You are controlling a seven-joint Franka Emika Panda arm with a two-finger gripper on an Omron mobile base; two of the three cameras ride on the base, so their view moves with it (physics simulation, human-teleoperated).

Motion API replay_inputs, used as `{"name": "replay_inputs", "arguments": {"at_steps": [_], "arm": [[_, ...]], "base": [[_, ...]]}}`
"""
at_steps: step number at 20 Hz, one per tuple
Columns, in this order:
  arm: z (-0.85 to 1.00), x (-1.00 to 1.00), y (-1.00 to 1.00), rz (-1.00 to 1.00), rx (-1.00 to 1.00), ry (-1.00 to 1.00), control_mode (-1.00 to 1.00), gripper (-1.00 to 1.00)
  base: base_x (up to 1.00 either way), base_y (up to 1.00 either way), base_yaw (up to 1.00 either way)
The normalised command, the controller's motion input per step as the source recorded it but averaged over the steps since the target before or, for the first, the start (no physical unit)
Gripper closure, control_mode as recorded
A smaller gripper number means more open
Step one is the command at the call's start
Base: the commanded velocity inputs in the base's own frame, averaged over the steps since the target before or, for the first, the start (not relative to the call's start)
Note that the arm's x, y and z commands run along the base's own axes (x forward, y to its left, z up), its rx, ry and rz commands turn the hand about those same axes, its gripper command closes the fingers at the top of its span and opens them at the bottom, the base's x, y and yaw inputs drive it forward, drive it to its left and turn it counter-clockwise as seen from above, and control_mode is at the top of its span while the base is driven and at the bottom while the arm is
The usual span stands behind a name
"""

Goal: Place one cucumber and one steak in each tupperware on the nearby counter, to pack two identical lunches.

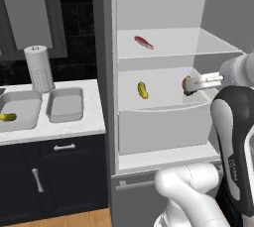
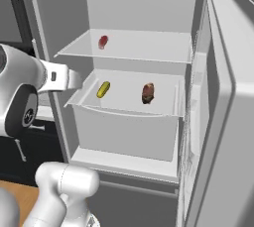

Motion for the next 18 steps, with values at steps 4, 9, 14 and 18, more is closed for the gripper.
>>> {"name": "replay_inputs", "arguments": {"at_steps": [4,9,14,18], "arm": [[0.29,0.46,0.00,0.00,0.00,-0.17,-1.00,-1.00],[0.34,0.55,0.00,0.00,0.00,-0.01,-1.00,-1.00],[0.24,0.69,0.00,-0.01,0.00,0.04,-1.00,-1.00],[0.18,0.59,0.00,0.00,0.00,0.08,-1.00,-1.00]], "base": [[0.00,0.00,0.00],[0.00,0.00,0.00],[0.00,0.00,0.00],[0.00,0.00,0.00]]}}
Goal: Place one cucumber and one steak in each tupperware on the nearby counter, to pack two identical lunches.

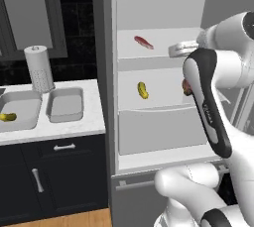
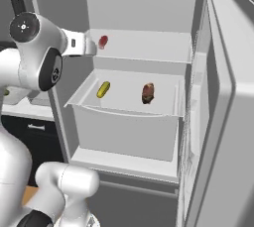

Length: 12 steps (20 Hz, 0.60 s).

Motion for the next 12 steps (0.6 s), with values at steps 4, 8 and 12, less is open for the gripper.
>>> {"name": "replay_inputs", "arguments": {"at_steps": [4,8,12], "arm": [[-0.01,0.46,0.00,0.00,0.00,0.00,-1.00,-1.00],[-0.13,0.45,0.00,0.00,0.00,0.00,-1.00,-1.00],[-0.23,0.45,0.00,0.02,0.00,0.00,-1.00,-1.00]], "base": [[0.00,0.00,0.00],[0.00,0.00,0.00],[0.00,0.00,0.00]]}}
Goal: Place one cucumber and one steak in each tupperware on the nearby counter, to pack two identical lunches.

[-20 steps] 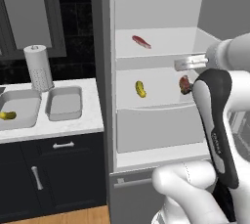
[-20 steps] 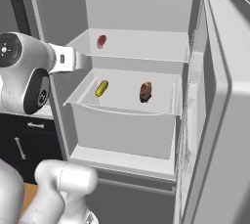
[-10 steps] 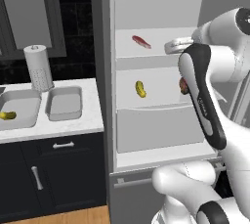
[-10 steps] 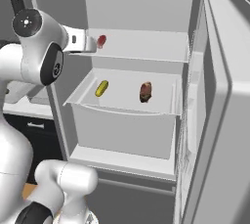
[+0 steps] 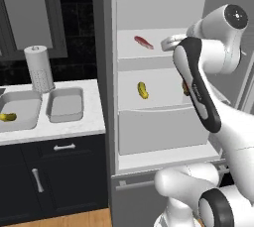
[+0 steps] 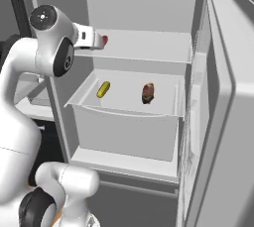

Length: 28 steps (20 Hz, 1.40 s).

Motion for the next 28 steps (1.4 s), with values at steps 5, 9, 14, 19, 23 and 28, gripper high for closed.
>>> {"name": "replay_inputs", "arguments": {"at_steps": [5,9,14,19,23,28], "arm": [[-0.15,0.55,0.00,0.01,0.00,0.00,-1.00,-1.00],[0.00,0.61,0.04,0.01,0.00,0.01,-1.00,-1.00],[0.00,0.55,0.10,0.00,0.00,0.04,-1.00,-1.00],[0.00,0.48,0.04,0.00,0.00,0.01,-1.00,-1.00],[-0.05,0.44,0.00,0.00,0.00,0.00,-1.00,-1.00],[-0.19,0.43,0.04,0.00,0.00,0.00,-1.00,-1.00]], "base": [[0.00,0.00,0.00],[0.00,0.00,0.00],[0.00,0.00,0.00],[0.00,0.00,0.00],[0.00,0.00,0.00],[0.00,0.00,0.00]]}}
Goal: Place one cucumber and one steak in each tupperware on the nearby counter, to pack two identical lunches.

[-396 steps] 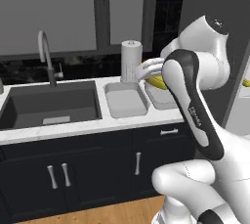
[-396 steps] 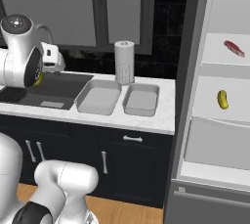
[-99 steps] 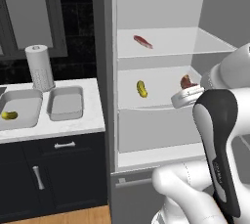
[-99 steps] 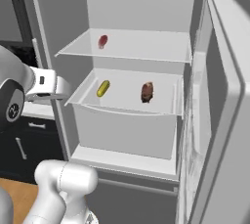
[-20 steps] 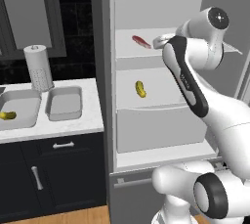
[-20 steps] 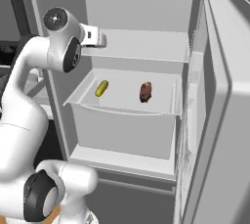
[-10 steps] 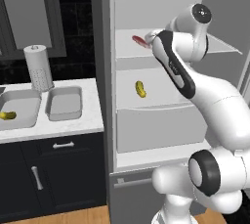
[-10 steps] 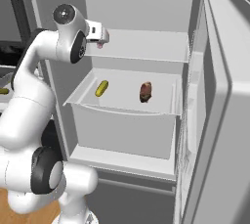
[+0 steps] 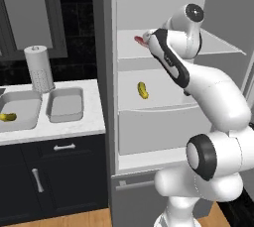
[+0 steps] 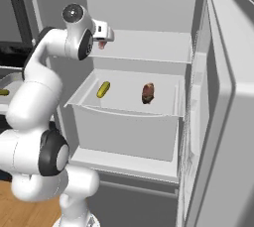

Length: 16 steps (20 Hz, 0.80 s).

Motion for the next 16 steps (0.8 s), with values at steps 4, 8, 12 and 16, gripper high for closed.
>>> {"name": "replay_inputs", "arguments": {"at_steps": [4,8,12,16], "arm": [[-0.22,0.37,0.03,0.00,0.00,-0.01,-1.00,-1.00],[-0.10,0.41,0.00,0.00,0.00,0.00,-1.00,-1.00],[0.00,0.38,0.00,0.00,0.00,0.00,-1.00,-1.00],[0.00,0.30,0.03,0.00,0.00,0.00,-1.00,-1.00]], "base": [[0.00,0.00,0.00],[0.00,0.00,0.00],[0.00,0.00,0.00],[0.00,0.00,0.00]]}}
